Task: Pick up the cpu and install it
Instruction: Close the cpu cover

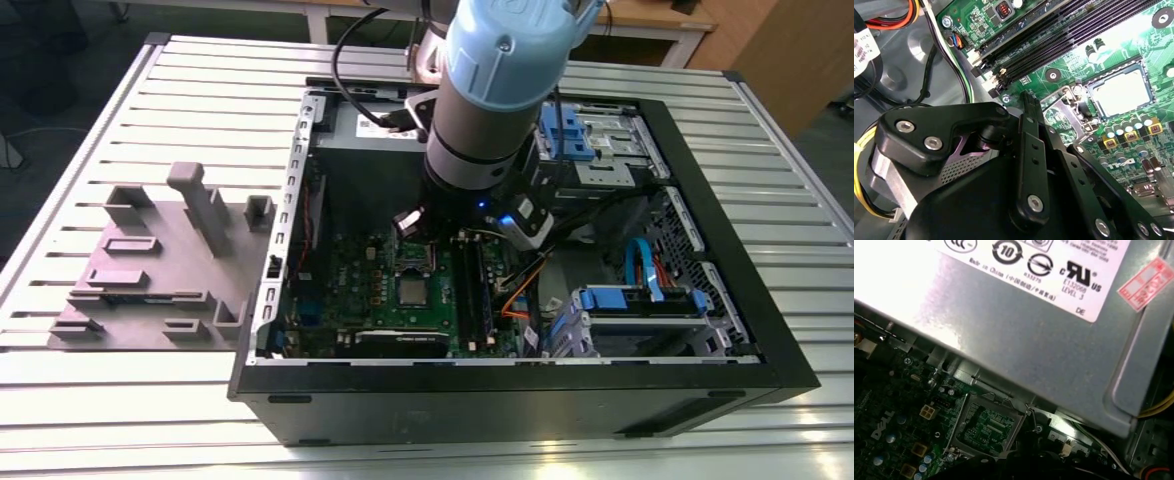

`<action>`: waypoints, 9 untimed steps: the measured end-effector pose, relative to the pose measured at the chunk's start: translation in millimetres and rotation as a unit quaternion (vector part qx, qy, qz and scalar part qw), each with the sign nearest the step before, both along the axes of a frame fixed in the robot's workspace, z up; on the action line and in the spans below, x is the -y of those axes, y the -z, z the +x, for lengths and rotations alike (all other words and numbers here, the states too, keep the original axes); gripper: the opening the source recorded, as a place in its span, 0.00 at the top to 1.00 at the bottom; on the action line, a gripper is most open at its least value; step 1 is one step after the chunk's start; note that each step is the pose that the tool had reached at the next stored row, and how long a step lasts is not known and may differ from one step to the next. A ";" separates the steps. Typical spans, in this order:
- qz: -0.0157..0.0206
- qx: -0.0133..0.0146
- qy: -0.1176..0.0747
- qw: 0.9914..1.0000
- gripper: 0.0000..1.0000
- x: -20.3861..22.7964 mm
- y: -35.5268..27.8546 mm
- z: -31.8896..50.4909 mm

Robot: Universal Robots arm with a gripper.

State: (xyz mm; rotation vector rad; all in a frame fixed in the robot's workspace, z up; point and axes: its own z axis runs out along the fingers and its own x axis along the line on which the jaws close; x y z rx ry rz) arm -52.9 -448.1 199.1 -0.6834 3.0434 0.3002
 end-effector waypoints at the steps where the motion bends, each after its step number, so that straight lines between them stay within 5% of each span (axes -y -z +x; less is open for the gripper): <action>1: 0.000 0.000 0.000 1.000 0.90 0.1 -0.1 0.0; 9: 0.000 0.000 0.000 1.000 0.90 2.3 -2.7 -0.1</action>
